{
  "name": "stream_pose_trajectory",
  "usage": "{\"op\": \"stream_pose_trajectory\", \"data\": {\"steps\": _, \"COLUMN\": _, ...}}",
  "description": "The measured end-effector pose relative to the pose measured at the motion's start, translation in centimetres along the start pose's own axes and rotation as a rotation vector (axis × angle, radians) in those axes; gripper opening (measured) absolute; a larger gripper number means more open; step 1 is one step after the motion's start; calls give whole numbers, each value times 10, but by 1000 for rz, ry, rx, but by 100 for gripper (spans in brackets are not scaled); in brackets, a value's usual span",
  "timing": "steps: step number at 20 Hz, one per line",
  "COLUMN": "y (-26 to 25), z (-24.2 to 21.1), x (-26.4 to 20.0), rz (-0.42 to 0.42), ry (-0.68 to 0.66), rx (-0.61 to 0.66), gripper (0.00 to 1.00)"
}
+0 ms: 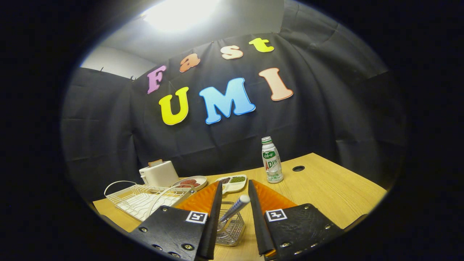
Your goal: Take the plate from the dish rack, then take the spoon from the basket and place it into the plate.
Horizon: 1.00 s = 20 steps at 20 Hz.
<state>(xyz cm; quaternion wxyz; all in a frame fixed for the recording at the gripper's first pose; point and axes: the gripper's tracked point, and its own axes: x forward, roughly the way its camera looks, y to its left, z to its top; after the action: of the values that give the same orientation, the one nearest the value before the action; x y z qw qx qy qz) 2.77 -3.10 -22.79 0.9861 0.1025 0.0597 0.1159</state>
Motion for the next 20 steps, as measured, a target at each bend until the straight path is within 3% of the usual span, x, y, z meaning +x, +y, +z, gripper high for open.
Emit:
{"op": "stream_pose_trajectory", "data": {"steps": 5, "y": 10, "z": -13, "x": 3, "rz": 5, "ry": 50, "rx": 1, "gripper": 44}}
{"op": "stream_pose_trajectory", "data": {"steps": 11, "y": 10, "z": -1, "x": -16, "rz": -3, "ry": 17, "rx": 4, "gripper": 44}}
{"op": "stream_pose_trajectory", "data": {"steps": 19, "y": 7, "z": -53, "x": 6, "rz": -34, "ry": 52, "rx": 99, "gripper": 44}}
{"op": "stream_pose_trajectory", "data": {"steps": 20, "y": 9, "z": -61, "x": 11, "rz": -30, "ry": 66, "rx": 123, "gripper": 37}}
